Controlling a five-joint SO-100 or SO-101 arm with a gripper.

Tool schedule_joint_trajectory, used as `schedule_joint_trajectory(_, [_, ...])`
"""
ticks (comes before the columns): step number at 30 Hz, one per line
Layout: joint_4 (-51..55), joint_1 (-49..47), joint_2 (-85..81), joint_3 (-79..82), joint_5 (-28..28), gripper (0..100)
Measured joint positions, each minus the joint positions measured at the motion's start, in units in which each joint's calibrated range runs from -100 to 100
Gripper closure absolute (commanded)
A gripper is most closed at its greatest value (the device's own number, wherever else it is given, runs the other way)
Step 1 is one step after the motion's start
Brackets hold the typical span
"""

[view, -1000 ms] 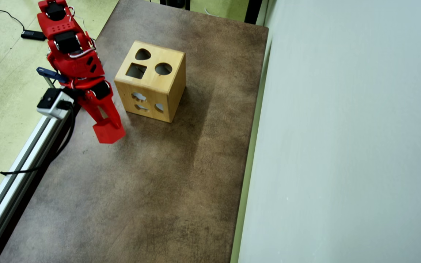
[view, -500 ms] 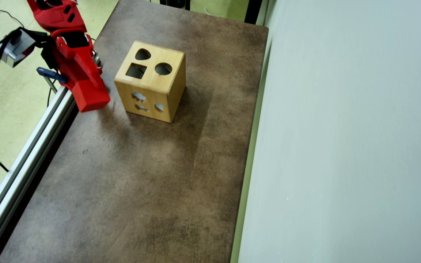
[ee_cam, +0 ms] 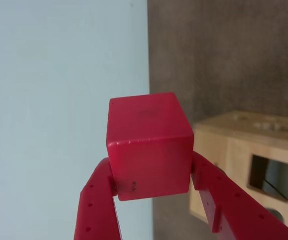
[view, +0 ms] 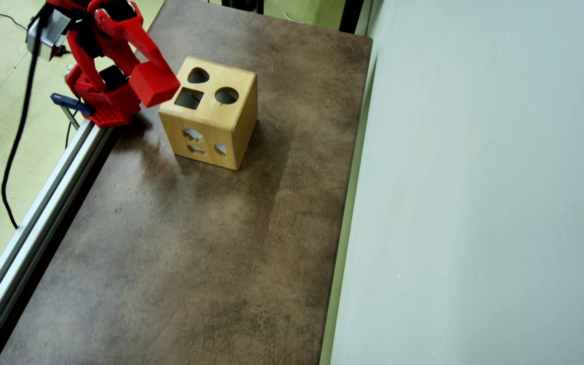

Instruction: Pick and place the red cube on the square hole

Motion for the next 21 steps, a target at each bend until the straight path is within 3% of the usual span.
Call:
schedule_joint_trajectory(4, [5.73,-4.74,-1.19,-0.18,-0.59,98])
schedule_joint_trajectory(21, [6.13,-17.61,-1.36,0.9,-7.91,98])
